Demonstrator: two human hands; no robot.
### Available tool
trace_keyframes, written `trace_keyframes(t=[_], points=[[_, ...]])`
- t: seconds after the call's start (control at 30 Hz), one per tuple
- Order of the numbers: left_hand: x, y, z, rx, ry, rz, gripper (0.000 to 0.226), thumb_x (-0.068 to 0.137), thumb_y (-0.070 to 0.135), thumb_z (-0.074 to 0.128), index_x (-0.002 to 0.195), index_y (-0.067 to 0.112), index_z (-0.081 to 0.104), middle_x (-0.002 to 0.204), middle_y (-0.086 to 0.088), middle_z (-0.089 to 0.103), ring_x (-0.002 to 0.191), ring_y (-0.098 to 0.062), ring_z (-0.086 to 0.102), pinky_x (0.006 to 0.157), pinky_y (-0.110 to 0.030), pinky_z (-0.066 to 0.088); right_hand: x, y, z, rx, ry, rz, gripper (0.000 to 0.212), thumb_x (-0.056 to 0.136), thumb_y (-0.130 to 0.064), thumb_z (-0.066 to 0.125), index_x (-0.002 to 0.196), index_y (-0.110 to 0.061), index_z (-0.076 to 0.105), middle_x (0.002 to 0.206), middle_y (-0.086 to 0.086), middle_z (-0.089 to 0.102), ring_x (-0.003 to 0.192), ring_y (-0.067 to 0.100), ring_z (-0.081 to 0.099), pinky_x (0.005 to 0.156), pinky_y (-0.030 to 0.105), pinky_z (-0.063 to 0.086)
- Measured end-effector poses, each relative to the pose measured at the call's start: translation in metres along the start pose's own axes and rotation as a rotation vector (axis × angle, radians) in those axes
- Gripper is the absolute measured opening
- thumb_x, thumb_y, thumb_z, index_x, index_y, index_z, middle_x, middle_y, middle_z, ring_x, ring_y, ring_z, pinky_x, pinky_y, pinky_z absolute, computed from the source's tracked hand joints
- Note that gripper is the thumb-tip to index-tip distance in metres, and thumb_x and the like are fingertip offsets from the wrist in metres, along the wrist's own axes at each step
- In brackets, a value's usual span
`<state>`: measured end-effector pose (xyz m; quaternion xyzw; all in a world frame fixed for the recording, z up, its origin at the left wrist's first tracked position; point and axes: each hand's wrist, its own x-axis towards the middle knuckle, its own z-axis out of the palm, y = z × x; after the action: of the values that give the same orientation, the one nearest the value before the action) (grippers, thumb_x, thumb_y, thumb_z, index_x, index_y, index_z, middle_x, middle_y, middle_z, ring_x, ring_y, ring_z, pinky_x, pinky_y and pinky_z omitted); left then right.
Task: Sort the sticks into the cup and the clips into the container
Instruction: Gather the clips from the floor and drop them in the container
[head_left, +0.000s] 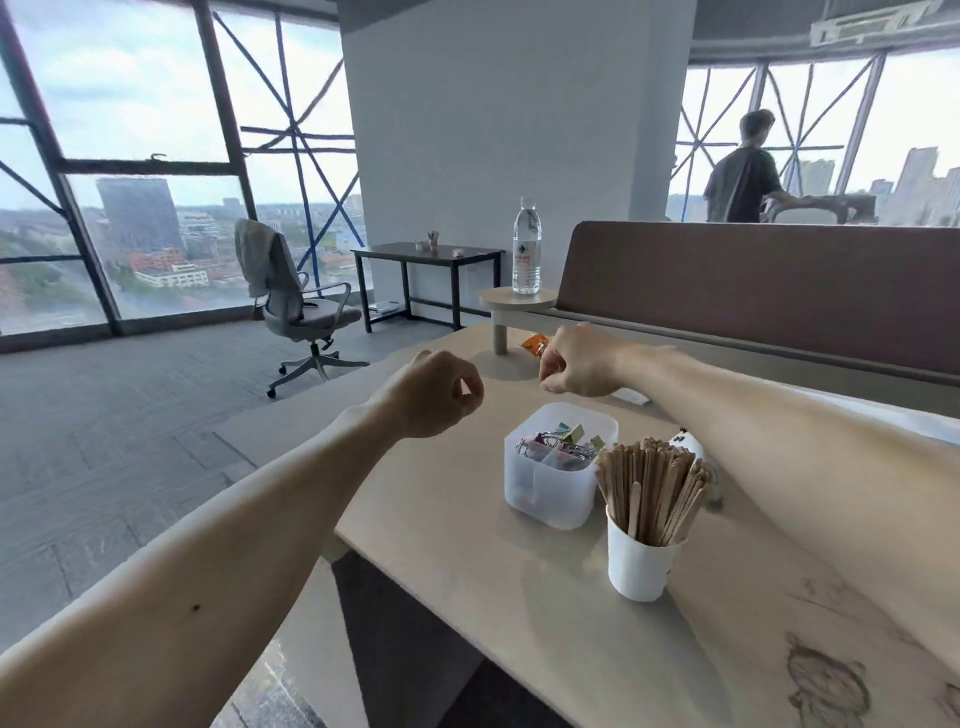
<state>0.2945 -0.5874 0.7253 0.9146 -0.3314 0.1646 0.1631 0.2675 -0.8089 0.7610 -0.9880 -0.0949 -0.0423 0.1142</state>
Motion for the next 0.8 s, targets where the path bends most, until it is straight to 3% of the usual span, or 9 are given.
trace_keyframes(t=[0.2, 0.33, 0.47, 0.6, 0.7, 0.8], points=[[-0.069, -0.024, -0.068, 0.043, 0.069, -0.099, 0.013, 0.092, 0.026, 0.061, 0.090, 0.022, 0.073, 0.079, 0.008, 0.063, 0.071, -0.008, 0.060, 0.077, -0.036, 0.056, -0.018, -0.087, -0.011, -0.021, 0.074, -0.144, 0.011, 0.093, -0.019, 0.064, 0.086, -0.016, 0.073, 0.078, -0.012, 0.064, 0.073, 0.004, 0.059, 0.060, 0.015, 0.038], [-0.135, -0.042, -0.109, 0.059, 0.118, -0.181, 0.017, 0.094, 0.022, 0.059, 0.091, 0.012, 0.073, 0.082, 0.003, 0.067, 0.070, -0.010, 0.060, 0.073, -0.028, 0.049, -0.033, -0.154, 0.001, -0.055, 0.111, -0.224, 0.017, 0.094, -0.027, 0.063, 0.093, -0.015, 0.074, 0.078, -0.010, 0.063, 0.081, 0.015, 0.062, 0.074, 0.028, 0.047], [-0.220, -0.061, -0.133, 0.088, 0.111, -0.321, 0.020, 0.094, 0.022, 0.058, 0.093, 0.010, 0.074, 0.086, -0.003, 0.070, 0.073, -0.018, 0.063, 0.071, -0.032, 0.051, -0.055, -0.224, 0.032, -0.098, 0.055, -0.295, 0.021, 0.094, -0.034, 0.061, 0.095, -0.018, 0.074, 0.094, 0.000, 0.070, 0.085, 0.019, 0.063, 0.078, 0.034, 0.051], [-0.318, -0.076, -0.142, 0.118, 0.089, -0.465, 0.019, 0.091, 0.025, 0.058, 0.087, 0.016, 0.074, 0.081, -0.004, 0.073, 0.070, -0.020, 0.063, 0.076, -0.038, 0.055, -0.088, -0.289, 0.073, -0.067, -0.009, -0.355, 0.018, 0.093, -0.032, 0.061, 0.093, -0.020, 0.074, 0.095, 0.003, 0.067, 0.086, 0.024, 0.062, 0.076, 0.035, 0.049], [-0.390, -0.075, -0.145, 0.121, 0.042, -0.563, 0.017, 0.091, 0.023, 0.060, 0.089, 0.013, 0.074, 0.078, -0.004, 0.071, 0.068, -0.016, 0.058, 0.076, -0.034, 0.052, -0.120, -0.330, 0.106, -0.056, -0.052, -0.407, 0.019, 0.092, -0.033, 0.062, 0.092, -0.019, 0.075, 0.094, 0.005, 0.067, 0.085, 0.026, 0.062, 0.076, 0.036, 0.051], [-0.457, -0.068, -0.148, 0.129, 0.013, -0.656, 0.017, 0.092, 0.021, 0.060, 0.094, 0.011, 0.074, 0.081, -0.008, 0.071, 0.070, -0.017, 0.056, 0.067, -0.024, 0.040, -0.157, -0.364, 0.138, -0.058, -0.117, -0.461, 0.019, 0.093, -0.031, 0.062, 0.093, -0.018, 0.075, 0.099, 0.005, 0.070, 0.092, 0.025, 0.064, 0.084, 0.040, 0.054]])
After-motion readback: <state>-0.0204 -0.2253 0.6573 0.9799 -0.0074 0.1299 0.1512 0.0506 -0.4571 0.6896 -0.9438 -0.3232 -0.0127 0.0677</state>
